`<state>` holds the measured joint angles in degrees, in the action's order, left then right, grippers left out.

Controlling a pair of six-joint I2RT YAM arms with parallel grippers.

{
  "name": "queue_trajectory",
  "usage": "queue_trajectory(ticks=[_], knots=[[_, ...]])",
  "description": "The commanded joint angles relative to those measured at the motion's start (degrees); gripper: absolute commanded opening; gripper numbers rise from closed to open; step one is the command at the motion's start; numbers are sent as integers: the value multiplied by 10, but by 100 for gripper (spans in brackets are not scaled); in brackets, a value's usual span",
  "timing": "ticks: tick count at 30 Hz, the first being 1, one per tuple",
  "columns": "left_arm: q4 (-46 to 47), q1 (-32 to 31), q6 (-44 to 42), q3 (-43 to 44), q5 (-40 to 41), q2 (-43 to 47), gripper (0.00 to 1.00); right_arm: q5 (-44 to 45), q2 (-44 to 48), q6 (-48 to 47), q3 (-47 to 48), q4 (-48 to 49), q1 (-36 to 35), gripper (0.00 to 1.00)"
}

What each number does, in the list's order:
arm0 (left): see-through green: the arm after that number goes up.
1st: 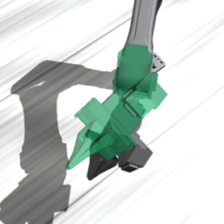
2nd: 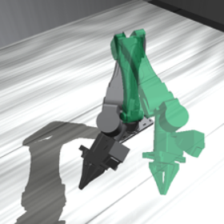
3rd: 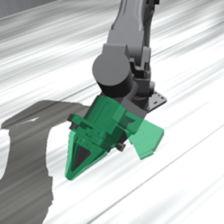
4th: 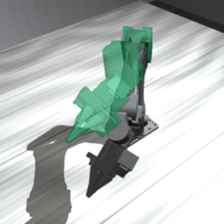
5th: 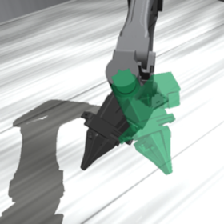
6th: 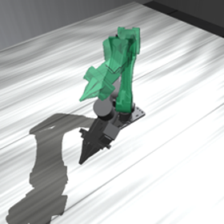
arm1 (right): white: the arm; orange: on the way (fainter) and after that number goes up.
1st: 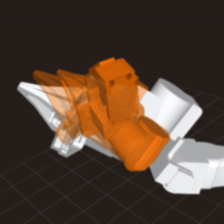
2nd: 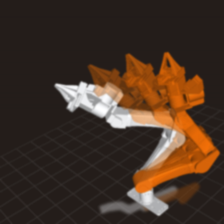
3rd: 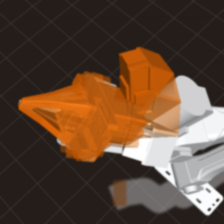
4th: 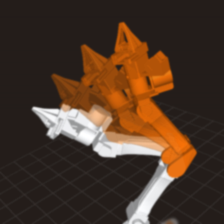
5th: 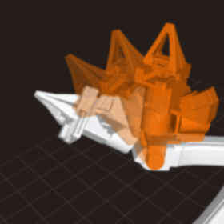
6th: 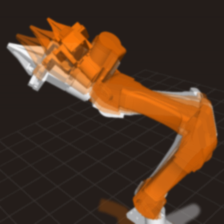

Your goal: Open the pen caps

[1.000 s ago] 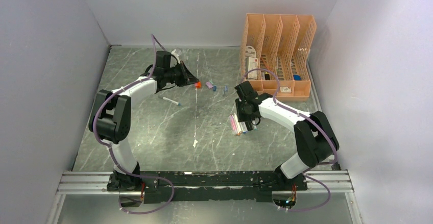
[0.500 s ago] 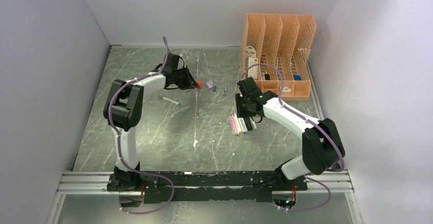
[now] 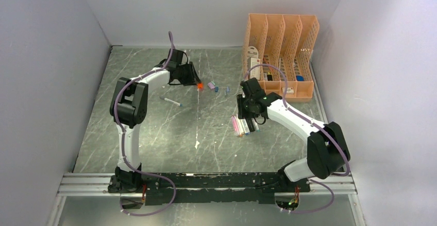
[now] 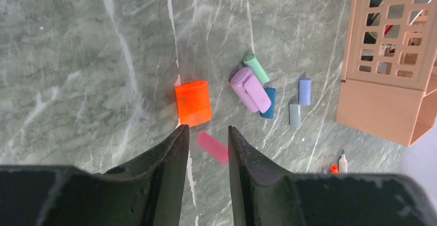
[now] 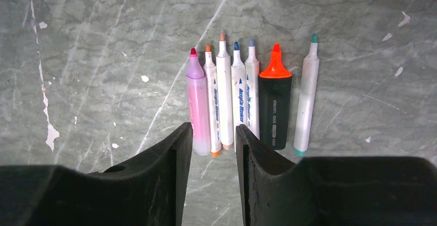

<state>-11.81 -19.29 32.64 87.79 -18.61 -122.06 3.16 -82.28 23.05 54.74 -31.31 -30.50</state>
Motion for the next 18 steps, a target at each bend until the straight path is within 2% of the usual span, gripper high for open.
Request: queue_trajectory(ticks=[1, 5, 9, 12, 18], knots=[[-30, -4, -17, 22, 3, 4, 43, -8, 10, -2, -6, 5, -3, 37], [-55, -2, -13, 19, 12, 27, 45, -13, 12, -3, -5, 5, -3, 37], [-82, 27, 10, -22, 23, 87, 56, -15, 19, -7, -6, 3, -3, 37], [-115, 46, 23, -52, 36, 142, 59, -23, 23, -8, -9, 7, -3, 37], [-256, 64, 64, -54, 139, 165, 64, -45, 22, -11, -15, 26, -3, 38]])
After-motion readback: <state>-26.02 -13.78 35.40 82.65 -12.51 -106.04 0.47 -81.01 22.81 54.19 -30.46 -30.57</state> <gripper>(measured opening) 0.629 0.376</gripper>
